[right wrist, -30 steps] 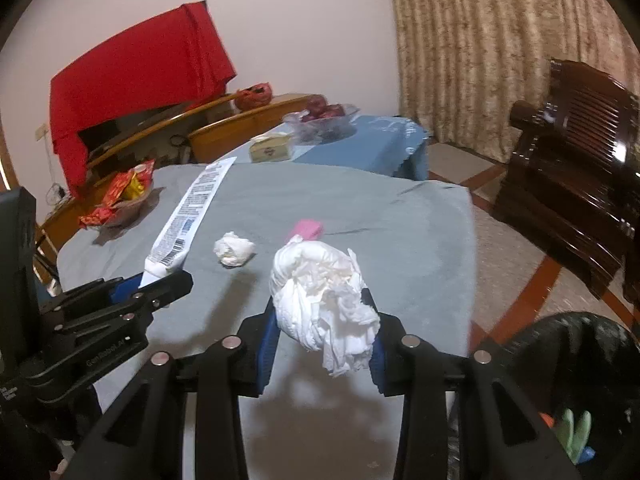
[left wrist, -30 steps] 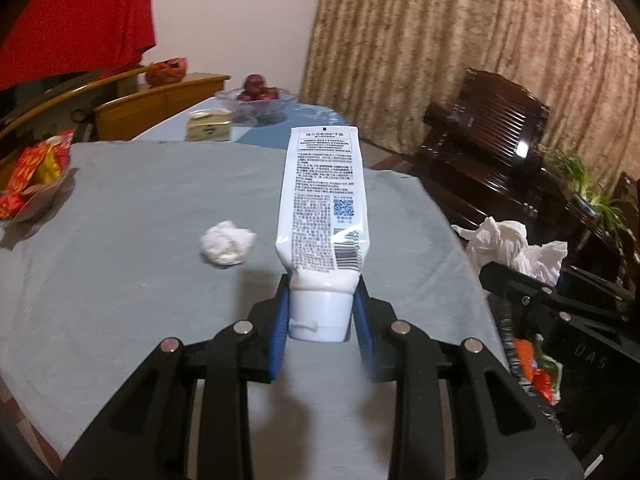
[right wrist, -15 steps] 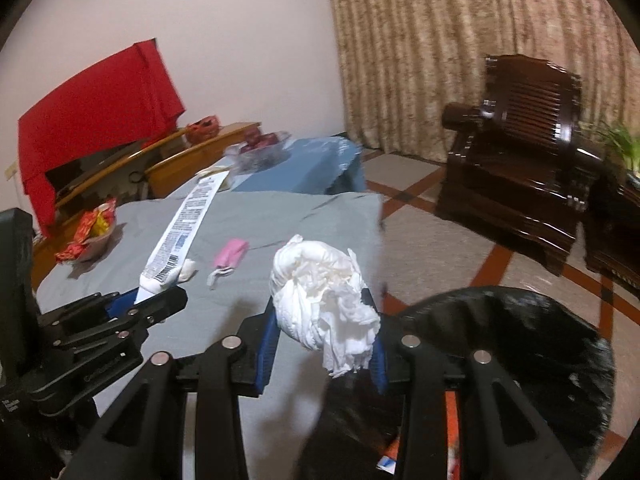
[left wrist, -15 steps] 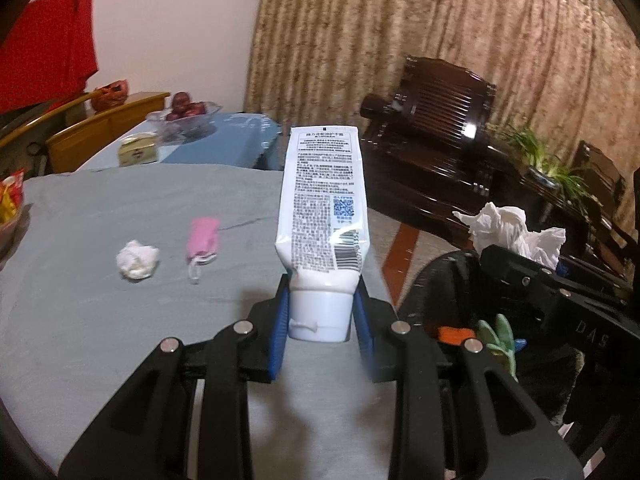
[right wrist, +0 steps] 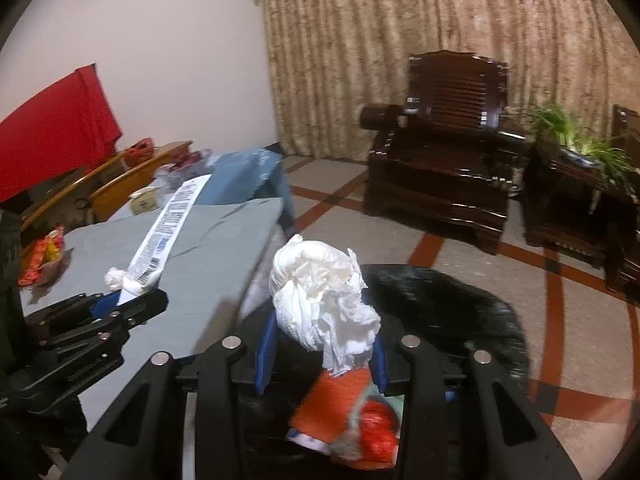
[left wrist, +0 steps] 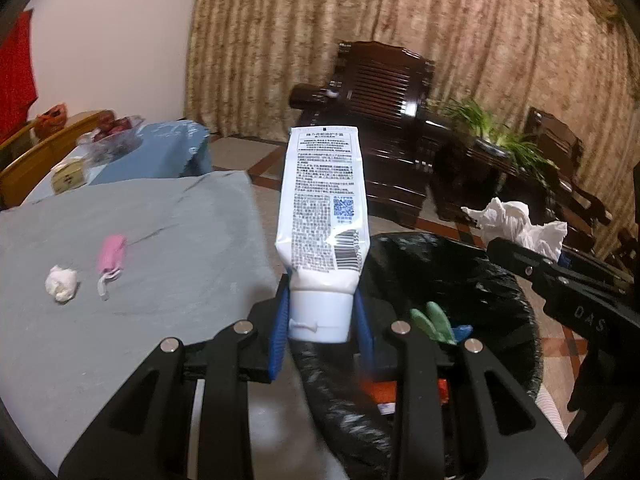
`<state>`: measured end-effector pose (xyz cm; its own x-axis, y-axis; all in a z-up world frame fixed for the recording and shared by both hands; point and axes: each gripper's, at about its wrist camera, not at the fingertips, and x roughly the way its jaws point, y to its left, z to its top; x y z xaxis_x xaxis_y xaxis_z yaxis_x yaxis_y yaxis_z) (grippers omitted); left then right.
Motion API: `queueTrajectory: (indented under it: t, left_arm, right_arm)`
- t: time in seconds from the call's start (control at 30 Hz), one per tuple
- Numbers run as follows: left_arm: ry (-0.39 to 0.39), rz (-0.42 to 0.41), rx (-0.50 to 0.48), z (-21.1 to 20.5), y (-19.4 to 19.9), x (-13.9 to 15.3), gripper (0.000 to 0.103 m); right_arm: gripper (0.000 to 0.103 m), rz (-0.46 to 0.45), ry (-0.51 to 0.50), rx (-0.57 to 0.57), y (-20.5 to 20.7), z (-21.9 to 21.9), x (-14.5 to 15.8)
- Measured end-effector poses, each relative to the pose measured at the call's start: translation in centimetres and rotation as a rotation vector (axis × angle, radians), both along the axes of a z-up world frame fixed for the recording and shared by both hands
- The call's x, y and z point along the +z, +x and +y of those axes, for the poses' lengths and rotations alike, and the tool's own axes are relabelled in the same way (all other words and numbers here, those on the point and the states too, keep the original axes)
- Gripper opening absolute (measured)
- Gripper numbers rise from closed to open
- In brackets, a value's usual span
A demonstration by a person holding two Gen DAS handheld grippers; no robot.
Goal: Collect trash
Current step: 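Carry the white tube and tissue over the bin and release both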
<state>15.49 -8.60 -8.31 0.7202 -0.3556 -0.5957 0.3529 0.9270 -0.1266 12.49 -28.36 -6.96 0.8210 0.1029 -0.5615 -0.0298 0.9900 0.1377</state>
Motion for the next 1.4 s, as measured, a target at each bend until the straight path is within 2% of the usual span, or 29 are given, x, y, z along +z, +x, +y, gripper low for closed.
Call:
queueTrajectory:
  t: [0.43,0.73,0.87,0.9,1.0,1.13,1.2,1.23,1.3,1.4]
  left_arm:
    - [0.021,0.032,-0.132,-6.1,-0.1,-2.6,0.029]
    - [0.043,0.064,-0.195,-8.9,1.2,-4.3,0.028]
    - [0.027,0.089,-0.218,-9.5,1.8,-5.2,0.029]
    - [0.025,0.095,-0.221,-9.8,2.1,-5.2,0.03]
    - [-0.009,0.094,-0.23,-9.4,2.3,-5.2,0.056]
    - [-0.016,0.078,-0.228,-8.4,2.3,-4.9,0.066]
    - [-0.015,0.069,-0.211,-7.7,2.3,-4.6,0.072]
    - [-0.013,0.064,-0.199,-7.2,2.3,-4.4,0.076]
    - [0.001,0.049,-0.167,-6.3,2.1,-3.9,0.085]
    - [0.007,0.032,-0.133,-4.8,1.9,-3.2,0.088]
  right_arm:
    - [0.038,0.027,0.001,-0.121,-1.1,-5.9,-1.4]
    - [0.038,0.069,-0.002,-0.145,-0.5,-7.6,-3.4]
    - [0.039,0.089,-0.01,-0.145,-0.4,-7.9,-4.2]
    - [0.041,0.093,-0.013,-0.144,-0.4,-7.9,-4.4]
    - [0.051,0.102,-0.024,-0.153,-0.4,-8.2,-4.7]
    - [0.07,0.096,-0.032,-0.165,-0.6,-8.3,-4.6]
    - [0.093,0.087,-0.035,-0.177,-0.6,-8.4,-4.4]
    - [0.098,0.082,-0.037,-0.183,-0.6,-8.3,-4.3]
    - [0.097,0.076,-0.036,-0.188,-0.6,-8.1,-4.1]
    - [0.097,0.088,-0.027,-0.175,-0.3,-7.5,-4.0]
